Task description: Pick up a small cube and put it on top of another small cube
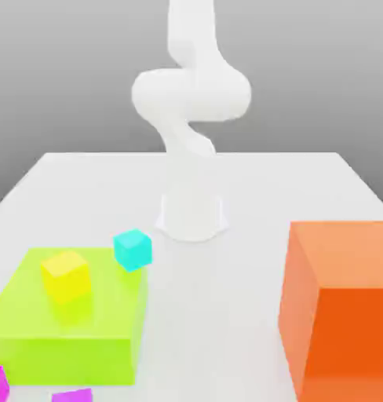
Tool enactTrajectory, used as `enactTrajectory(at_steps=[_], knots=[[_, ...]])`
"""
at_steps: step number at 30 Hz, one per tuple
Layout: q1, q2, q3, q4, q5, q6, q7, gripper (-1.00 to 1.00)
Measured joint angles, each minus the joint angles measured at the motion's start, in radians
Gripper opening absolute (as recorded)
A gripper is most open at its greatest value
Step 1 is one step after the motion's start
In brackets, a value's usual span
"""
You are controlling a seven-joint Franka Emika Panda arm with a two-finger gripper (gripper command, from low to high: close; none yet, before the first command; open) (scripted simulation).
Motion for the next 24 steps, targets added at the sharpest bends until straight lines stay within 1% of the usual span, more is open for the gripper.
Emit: enactTrajectory(at_steps=[7, 13, 19, 24], knots=[[0.062, 0.259, -0.117, 0.028, 0.084, 0.05, -0.155, 0.0], [0.089, 0.478, -0.192, 0.051, 0.167, 0.091, -0.294, 0.0], [0.073, 0.695, -0.225, 0.075, 0.241, 0.132, -0.426, 0.0], [0.043, 0.868, -0.229, 0.092, 0.266, 0.173, -0.512, 0.0]])
